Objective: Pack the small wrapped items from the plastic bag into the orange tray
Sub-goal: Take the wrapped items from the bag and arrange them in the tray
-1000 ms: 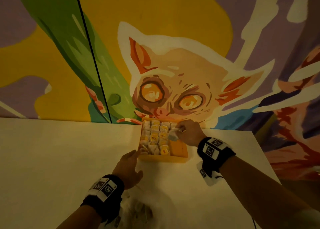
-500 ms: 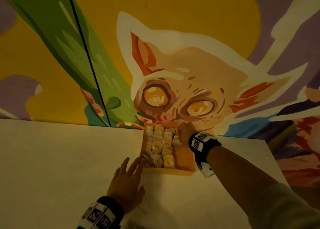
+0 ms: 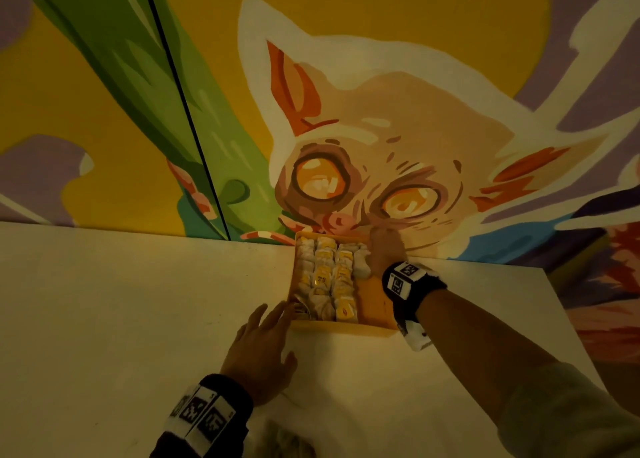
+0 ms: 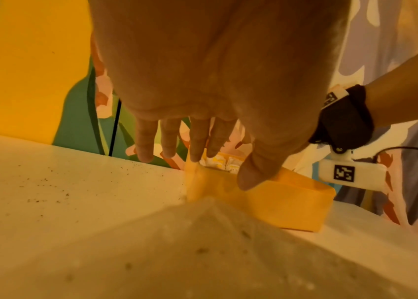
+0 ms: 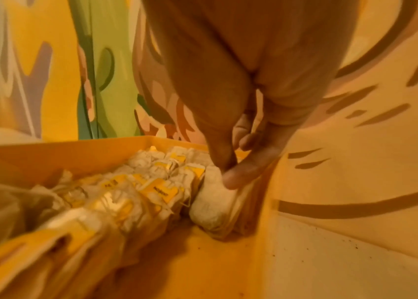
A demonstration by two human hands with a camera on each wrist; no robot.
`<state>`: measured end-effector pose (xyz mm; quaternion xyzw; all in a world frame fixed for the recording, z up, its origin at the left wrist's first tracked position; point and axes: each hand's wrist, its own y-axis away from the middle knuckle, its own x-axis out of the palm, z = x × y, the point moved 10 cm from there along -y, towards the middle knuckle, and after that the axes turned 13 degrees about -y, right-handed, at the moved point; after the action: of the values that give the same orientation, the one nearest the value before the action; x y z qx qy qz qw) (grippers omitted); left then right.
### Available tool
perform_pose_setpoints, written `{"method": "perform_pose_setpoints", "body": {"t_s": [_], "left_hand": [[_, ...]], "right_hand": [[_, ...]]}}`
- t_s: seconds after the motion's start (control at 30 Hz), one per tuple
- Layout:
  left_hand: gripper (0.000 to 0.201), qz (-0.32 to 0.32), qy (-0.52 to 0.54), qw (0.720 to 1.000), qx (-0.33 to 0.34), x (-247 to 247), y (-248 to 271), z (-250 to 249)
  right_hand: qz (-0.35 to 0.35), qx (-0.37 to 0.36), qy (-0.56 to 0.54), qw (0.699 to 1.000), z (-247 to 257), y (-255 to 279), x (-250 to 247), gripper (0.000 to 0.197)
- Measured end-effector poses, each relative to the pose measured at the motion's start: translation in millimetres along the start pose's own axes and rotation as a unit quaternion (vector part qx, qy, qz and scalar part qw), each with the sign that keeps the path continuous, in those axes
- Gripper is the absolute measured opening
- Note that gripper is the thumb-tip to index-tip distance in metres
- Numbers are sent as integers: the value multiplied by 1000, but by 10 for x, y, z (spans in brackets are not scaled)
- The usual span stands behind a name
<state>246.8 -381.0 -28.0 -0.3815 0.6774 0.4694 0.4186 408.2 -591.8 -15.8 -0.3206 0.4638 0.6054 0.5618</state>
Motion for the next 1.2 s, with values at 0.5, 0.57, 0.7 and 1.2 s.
{"method": "perform_pose_setpoints", "body": {"t_s": [0.5,0.57,0.7,1.2], "left_hand": [[20,131,90,986,51,169,1028,104],[27,163,78,983,36,344,1113,107],[42,140,27,987,68,468,1159,-103],[66,106,-111,987,40,1073,806,-349]], "right_hand": [[205,-176,-268,925,677,1971,618,5],[230,-159,-230,932,592,2183,789,15],[282,-71,-165,942,277,2492,1211,49],[229,10,-348,909,184,2571,1221,29]]}}
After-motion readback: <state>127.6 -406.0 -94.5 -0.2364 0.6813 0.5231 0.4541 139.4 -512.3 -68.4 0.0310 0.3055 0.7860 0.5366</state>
